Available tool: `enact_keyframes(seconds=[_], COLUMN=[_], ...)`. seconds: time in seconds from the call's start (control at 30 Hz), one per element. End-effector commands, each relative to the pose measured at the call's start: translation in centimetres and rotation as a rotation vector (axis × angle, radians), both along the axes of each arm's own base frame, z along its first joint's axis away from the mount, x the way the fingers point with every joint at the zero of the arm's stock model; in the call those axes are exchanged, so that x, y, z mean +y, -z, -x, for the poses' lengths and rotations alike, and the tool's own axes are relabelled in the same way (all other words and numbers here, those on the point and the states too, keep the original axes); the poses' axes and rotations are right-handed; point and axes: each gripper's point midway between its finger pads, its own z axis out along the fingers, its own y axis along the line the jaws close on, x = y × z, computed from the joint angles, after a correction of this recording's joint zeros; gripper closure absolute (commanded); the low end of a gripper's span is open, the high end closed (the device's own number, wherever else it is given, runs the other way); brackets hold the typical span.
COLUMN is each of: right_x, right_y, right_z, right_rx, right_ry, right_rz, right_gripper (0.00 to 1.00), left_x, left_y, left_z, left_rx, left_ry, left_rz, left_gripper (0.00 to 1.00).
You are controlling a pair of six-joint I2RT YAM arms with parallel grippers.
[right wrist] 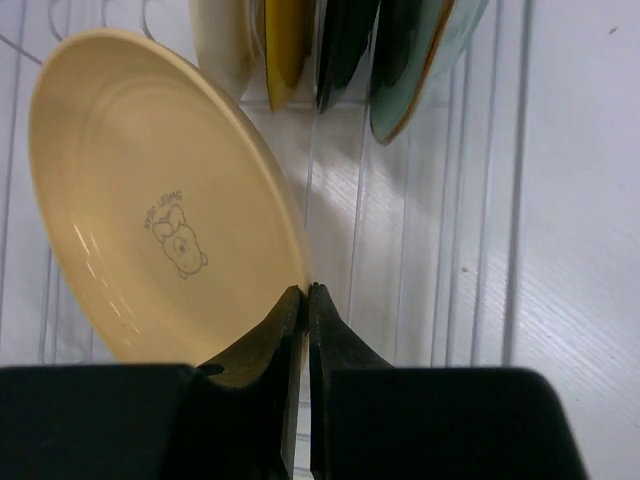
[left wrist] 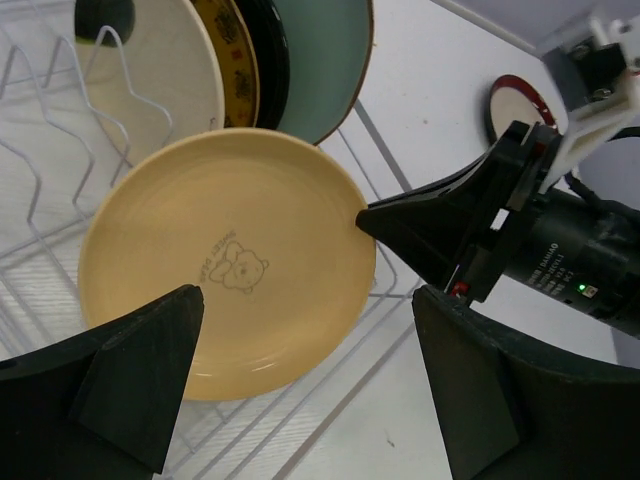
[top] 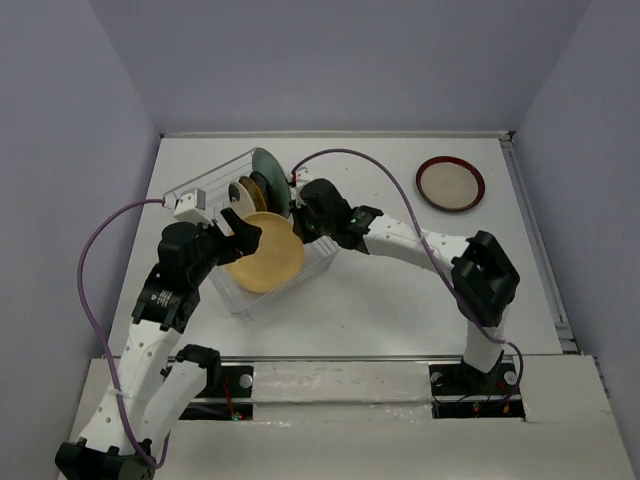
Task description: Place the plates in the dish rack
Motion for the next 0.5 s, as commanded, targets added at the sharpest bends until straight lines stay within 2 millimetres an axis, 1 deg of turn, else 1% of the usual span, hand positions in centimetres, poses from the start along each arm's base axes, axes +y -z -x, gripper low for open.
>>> enact_keyframes(seconds=[0.0,0.03,0.07,0.1,0.17,0.2,0.23,0.27,0.3,0.37,0.4,0.43,0.47], right_x=[-0.5,-0.2,-0.5,-1.3,-1.8,-1.5,-2.0,-2.0,-1.9,-2.0,-2.4,-2.5,-3.2], right_y=[-9.3,-10.5,-11.1,-11.9,-13.5,-13.2,-13.6,-13.7,-13.6,-13.9,-14.5,-14.8,-14.4], right_z=[-0.7,0.1,-0.1,-0.8,-0.6,0.0,-0.2,0.1,0.7,1.2,1.2,1.7,1.6], right_rx=[-0.276,-0.323,-0.360,-0.418,-0.503,-0.509,-0.546,-0.564,-0.580,-0.610,-0.629,-0.652,-0.661], right_ry=[0.141,0.143,0.177,0.261,0.340,0.319,0.375,0.379,0.394,0.411,0.456,0.454,0.479], right_rz=[-0.050,-0.043,-0.031,-0.013,0.003,0.017,0.014,0.022,0.016,0.018,-0.003,0.011,0.026], right_gripper=[0.93,0.93,0.93,0.93,0.93,0.93,0.93,0.93,0.93,0.93,0.93,0.93,0.93], left_x=[-2.3,-2.9,-3.1,-3.4,-3.9,-4.1,-4.1,-4.1,-4.2,-3.9,-3.8,-3.7,-3.4], left_y=[-4.3,-4.8,-5.1,-5.3,-6.1,-6.3,-6.5,-7.1,-8.1,-8.5,-8.6,-8.6,-8.2], left_z=[0.5,0.8,0.9,1.0,1.0,1.0,0.9,0.5,0.2,-0.3,-0.7,-0.9,-1.3], left_rx=[-0.054,-0.048,-0.043,-0.040,-0.040,-0.042,-0.046,-0.071,-0.098,-0.118,-0.124,-0.126,-0.125], left_ry=[0.089,0.107,0.115,0.120,0.122,0.122,0.118,0.107,0.097,0.065,0.047,0.035,0.012], left_rz=[0.139,0.180,0.203,0.226,0.294,0.316,0.336,0.359,0.409,0.444,0.460,0.466,0.467], left_gripper=[0.04,0.04,0.04,0.03,0.03,0.03,0.02,0.02,0.02,0.02,0.01,0.01,0.01])
